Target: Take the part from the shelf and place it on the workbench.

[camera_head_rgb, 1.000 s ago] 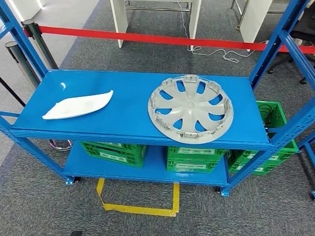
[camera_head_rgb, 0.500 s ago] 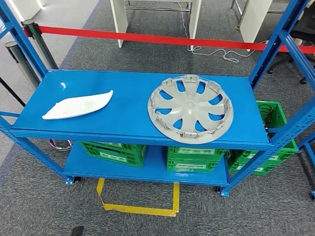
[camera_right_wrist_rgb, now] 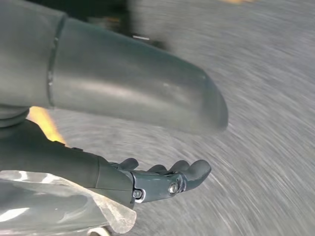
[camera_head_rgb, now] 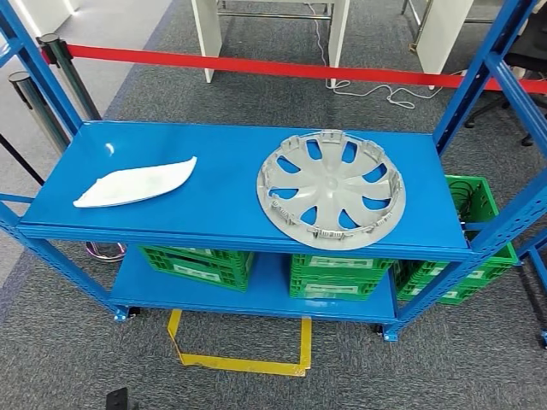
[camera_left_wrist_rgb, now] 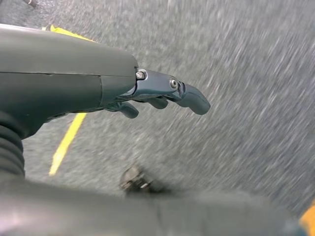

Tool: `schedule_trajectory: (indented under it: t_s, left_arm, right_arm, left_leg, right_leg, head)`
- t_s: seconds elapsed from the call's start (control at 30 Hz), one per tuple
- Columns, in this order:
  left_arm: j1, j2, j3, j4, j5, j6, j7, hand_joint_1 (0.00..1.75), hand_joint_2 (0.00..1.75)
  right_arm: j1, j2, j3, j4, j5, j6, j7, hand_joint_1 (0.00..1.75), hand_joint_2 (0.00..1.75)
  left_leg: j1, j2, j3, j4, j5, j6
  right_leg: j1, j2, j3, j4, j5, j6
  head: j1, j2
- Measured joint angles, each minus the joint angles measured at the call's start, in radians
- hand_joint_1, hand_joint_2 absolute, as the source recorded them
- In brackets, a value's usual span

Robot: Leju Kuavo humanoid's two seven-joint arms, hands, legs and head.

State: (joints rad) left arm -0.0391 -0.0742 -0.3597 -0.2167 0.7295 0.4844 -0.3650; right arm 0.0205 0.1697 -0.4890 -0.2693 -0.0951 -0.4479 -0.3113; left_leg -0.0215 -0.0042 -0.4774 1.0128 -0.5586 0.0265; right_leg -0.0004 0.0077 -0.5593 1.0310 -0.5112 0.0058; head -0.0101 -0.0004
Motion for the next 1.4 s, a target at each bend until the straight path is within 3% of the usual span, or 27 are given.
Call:
schedule_trajectory:
  t_s: [0.03,0.1,0.17,0.2,0.33,0.4,0.5,0.6,0.77,0.9,0.97,1.03,1.07,1.1,1.17,1.23,1.27,1.4]
  left_arm:
    - [-0.001,-0.002,0.006,0.001,0.009,0.025,-0.027,0.00,1.75]
    - [-0.001,-0.007,0.018,0.003,0.018,0.056,-0.067,0.00,1.75]
    - [-0.001,-0.010,0.025,0.004,0.017,0.042,-0.082,0.00,1.75]
    - [-0.001,-0.010,0.027,0.005,0.014,0.015,-0.085,0.00,1.75]
    - [-0.001,-0.010,0.029,0.007,0.001,-0.080,-0.107,0.00,1.75]
    - [0.000,-0.010,0.029,0.008,-0.004,-0.093,-0.142,0.00,1.75]
    - [-0.001,-0.009,0.032,0.008,-0.012,-0.106,-0.218,0.00,1.75]
    - [-0.005,-0.008,0.035,0.008,-0.025,-0.115,-0.246,0.00,1.75]
    - [-0.013,-0.008,0.036,0.009,-0.067,-0.128,-0.219,0.00,1.75]
    - [-0.015,-0.011,0.035,0.009,-0.087,-0.133,-0.195,0.00,0.00]
    - [-0.016,-0.014,0.034,0.009,-0.090,-0.136,-0.183,0.00,0.00]
    - [-0.013,-0.016,0.032,0.010,-0.095,-0.148,-0.158,0.00,0.00]
    - [-0.011,-0.018,0.030,0.012,-0.098,-0.154,-0.142,0.00,0.00]
    - [-0.009,-0.019,0.027,0.013,-0.101,-0.158,-0.129,0.00,0.00]
    - [-0.005,-0.023,0.021,0.014,-0.104,-0.159,-0.117,0.00,0.00]
    - [-0.004,-0.026,0.018,0.014,-0.107,-0.157,-0.116,0.00,0.00]
    - [-0.004,-0.027,0.017,0.015,-0.108,-0.156,-0.116,0.00,0.00]
    - [-0.005,-0.029,0.012,0.015,-0.109,-0.153,-0.116,0.00,0.00]
  right_arm:
    - [0.000,0.003,-0.037,-0.015,-0.030,-0.007,-0.072,0.00,0.87]
    - [0.003,0.007,-0.109,-0.063,-0.064,0.018,-0.180,0.00,0.87]
    - [0.013,0.015,-0.187,-0.157,-0.060,0.110,-0.214,0.00,0.00]
    - [0.020,0.024,-0.230,-0.230,-0.048,0.182,-0.206,0.00,0.00]
    - [0.041,0.072,-0.382,-0.549,-0.021,0.402,-0.158,0.00,1.75]
    - [0.060,0.090,-0.424,-0.694,-0.036,0.414,-0.191,0.00,1.75]
    - [0.130,0.111,-0.408,-0.935,-0.089,0.333,-0.278,0.00,1.75]
    - [0.215,0.127,-0.331,-1.196,-0.086,0.246,-0.327,0.00,1.75]
    - [0.334,0.148,-0.142,-1.593,0.034,0.178,-0.346,0.00,1.75]
    - [0.387,0.158,-0.029,-1.755,0.069,0.180,-0.323,0.00,0.00]
    - [0.402,0.159,0.004,-1.798,0.071,0.180,-0.291,0.00,0.00]
    - [0.417,0.159,0.027,-1.817,0.080,0.178,-0.199,0.00,0.00]
    - [0.426,0.159,0.036,-1.819,0.094,0.174,-0.145,0.00,0.00]
    - [0.434,0.159,0.044,-1.820,0.115,0.166,-0.106,0.00,0.00]
    - [0.444,0.160,0.059,-1.820,0.164,0.150,-0.081,0.00,0.00]
    - [0.445,0.161,0.074,-1.820,0.191,0.140,-0.088,0.00,0.00]
    - [0.446,0.161,0.080,-1.821,0.196,0.138,-0.090,0.00,0.00]
    - [0.452,0.164,0.094,-1.825,0.202,0.134,-0.092,0.00,0.00]
  left_leg:
    - [0.000,0.000,0.000,0.000,0.000,0.000]
    - [0.000,0.000,0.000,0.000,0.000,0.000]
    - [-0.001,0.000,0.000,0.000,0.000,0.000]
    - [-0.001,0.000,0.000,0.000,0.000,0.000]
    - [-0.001,0.000,0.001,0.000,0.000,0.000]
    - [-0.001,-0.001,0.001,0.001,0.000,0.000]
    - [-0.002,-0.002,0.000,0.001,0.000,0.000]
    - [-0.002,0.001,0.000,0.001,-0.001,0.001]
    - [-0.008,0.001,0.000,0.003,0.001,0.005]
    - [-0.005,0.003,0.003,-0.013,0.017,0.021]
    - [-0.001,0.005,0.004,-0.024,0.026,0.029]
    - [-0.001,0.006,0.001,-0.024,0.027,0.031]
    - [-0.001,0.007,0.001,-0.024,0.027,0.030]
    - [-0.001,0.007,0.003,-0.024,0.025,0.030]
    - [-0.001,0.007,0.010,-0.023,0.020,0.025]
    - [-0.004,0.006,0.013,-0.020,0.012,0.017]
    - [-0.005,0.006,0.012,-0.018,0.009,0.011]
    - [-0.004,0.005,0.005,-0.003,-0.006,-0.008]
  right_leg:
    - [0.000,0.000,0.000,0.000,0.000,0.000]
    - [0.000,0.000,0.000,0.000,0.000,0.000]
    - [-0.001,0.000,0.000,0.000,0.000,0.000]
    - [-0.001,0.000,0.000,0.000,0.000,0.000]
    - [-0.001,-0.001,0.000,0.000,0.000,0.000]
    - [-0.001,-0.002,0.000,0.000,0.000,0.000]
    - [-0.002,-0.002,0.000,0.000,0.000,0.000]
    - [-0.002,0.001,0.000,-0.001,0.001,0.002]
    - [-0.007,0.001,-0.001,-0.002,0.005,0.008]
    - [-0.010,0.000,-0.010,0.007,-0.001,0.018]
    - [-0.009,0.000,-0.053,0.087,-0.046,0.021]
    - [-0.010,-0.001,-0.119,0.220,-0.099,0.024]
    - [-0.010,-0.001,-0.143,0.263,-0.105,0.025]
    - [-0.010,-0.002,-0.149,0.270,-0.091,0.025]
    - [-0.010,-0.003,-0.109,0.172,-0.019,0.022]
    - [-0.008,-0.005,-0.048,0.049,0.025,0.015]
    - [-0.007,-0.006,-0.030,0.014,0.029,0.010]
    - [-0.008,-0.005,-0.019,-0.006,0.020,-0.009]
  head:
    - [0.000,0.000]
    - [0.000,0.000]
    - [0.000,0.000]
    - [0.000,0.000]
    - [0.000,0.000]
    - [0.000,0.000]
    - [0.000,0.000]
    - [0.000,0.000]
    - [0.000,0.000]
    - [0.000,0.000]
    - [0.002,0.000]
    - [0.003,0.000]
    - [0.003,0.000]
    - [0.003,0.000]
    - [0.003,0.000]
    - [0.003,0.000]
    - [0.003,0.000]
    - [-0.002,0.000]
